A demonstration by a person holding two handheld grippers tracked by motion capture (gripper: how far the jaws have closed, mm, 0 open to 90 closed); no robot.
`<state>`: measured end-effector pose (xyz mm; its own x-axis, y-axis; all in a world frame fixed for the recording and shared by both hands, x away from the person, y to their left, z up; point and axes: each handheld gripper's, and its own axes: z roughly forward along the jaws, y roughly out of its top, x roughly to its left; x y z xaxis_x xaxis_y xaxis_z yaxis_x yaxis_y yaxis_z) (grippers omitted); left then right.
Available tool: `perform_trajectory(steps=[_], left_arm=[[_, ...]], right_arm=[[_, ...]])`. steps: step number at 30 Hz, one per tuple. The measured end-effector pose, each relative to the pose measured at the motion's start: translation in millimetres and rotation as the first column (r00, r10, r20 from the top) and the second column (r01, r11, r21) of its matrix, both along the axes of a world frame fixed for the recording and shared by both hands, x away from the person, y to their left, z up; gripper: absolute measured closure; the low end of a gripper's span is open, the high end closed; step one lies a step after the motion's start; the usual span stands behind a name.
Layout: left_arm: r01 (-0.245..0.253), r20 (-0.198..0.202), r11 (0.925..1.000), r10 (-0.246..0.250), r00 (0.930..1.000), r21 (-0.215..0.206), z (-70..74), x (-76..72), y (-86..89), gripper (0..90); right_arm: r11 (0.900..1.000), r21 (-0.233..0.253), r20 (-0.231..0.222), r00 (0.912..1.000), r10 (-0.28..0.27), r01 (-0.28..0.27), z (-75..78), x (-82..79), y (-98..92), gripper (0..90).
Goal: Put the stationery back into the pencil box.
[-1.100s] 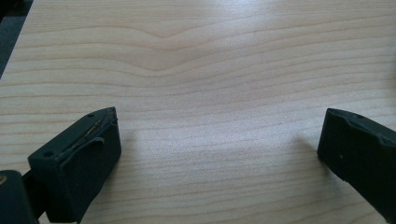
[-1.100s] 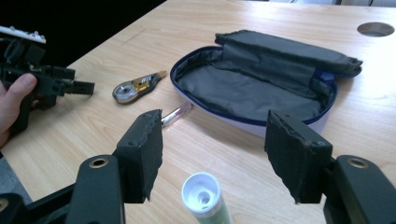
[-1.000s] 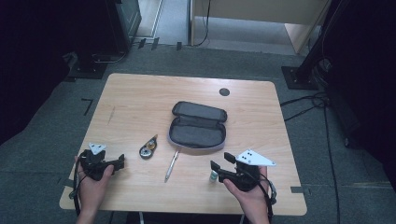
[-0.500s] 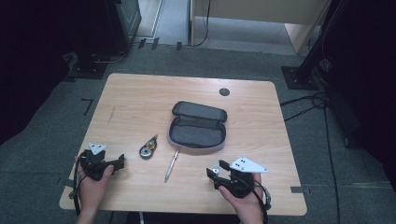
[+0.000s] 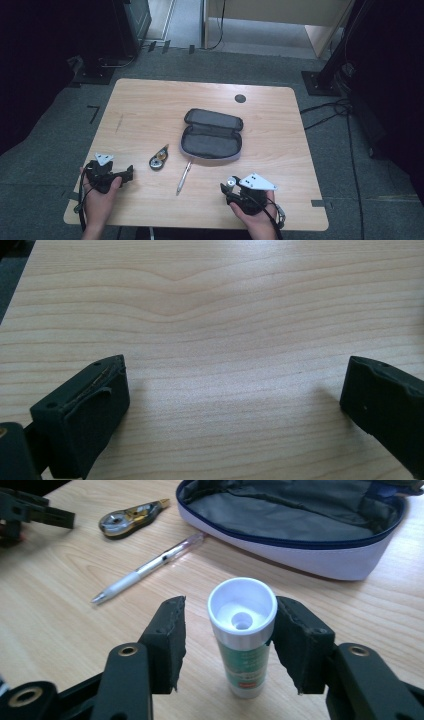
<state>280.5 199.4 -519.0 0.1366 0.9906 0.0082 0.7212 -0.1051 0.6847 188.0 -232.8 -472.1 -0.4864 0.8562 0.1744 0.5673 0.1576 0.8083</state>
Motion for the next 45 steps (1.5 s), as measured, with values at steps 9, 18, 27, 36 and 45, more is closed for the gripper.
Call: perform_trajectory(steps=[9, 18, 27, 36, 45], left_arm=[[0.000, 0.000, 1.0000, 0.000, 1.0000, -0.001, 0.0, 0.0, 0.0, 0.0], [0.000, 0.001, 1.0000, 0.000, 1.0000, -0.001, -0.1, 0.0, 0.0, 0.0], [0.000, 0.000, 1.0000, 0.000, 1.0000, -0.001, 0.0, 0.0, 0.0, 0.0], [0.000, 0.000, 1.0000, 0.000, 1.0000, 0.000, 0.0, 0.0, 0.0, 0.0], [0.001, 0.000, 1.0000, -0.001, 1.0000, 0.000, 0.0, 0.0, 0.1, 0.0]], right_arm=[[0.997, -0.075, 0.059, 0.9981, -0.020, 0.025, -3.7, -1.5, 2.9, 64.9], [0.998, -0.037, 0.072, 0.9966, -0.040, 0.043, 5.1, -0.1, -3.9, 65.9], [0.998, -0.028, 0.083, 0.9955, -0.045, 0.048, 15.9, 7.4, -4.3, 65.8], [0.998, -0.009, 0.092, 0.9939, -0.061, 0.062, 27.6, 18.0, -5.1, 65.9], [0.998, 0.005, 0.109, 0.9918, -0.067, 0.067, 38.8, 30.2, -3.8, 65.9]])
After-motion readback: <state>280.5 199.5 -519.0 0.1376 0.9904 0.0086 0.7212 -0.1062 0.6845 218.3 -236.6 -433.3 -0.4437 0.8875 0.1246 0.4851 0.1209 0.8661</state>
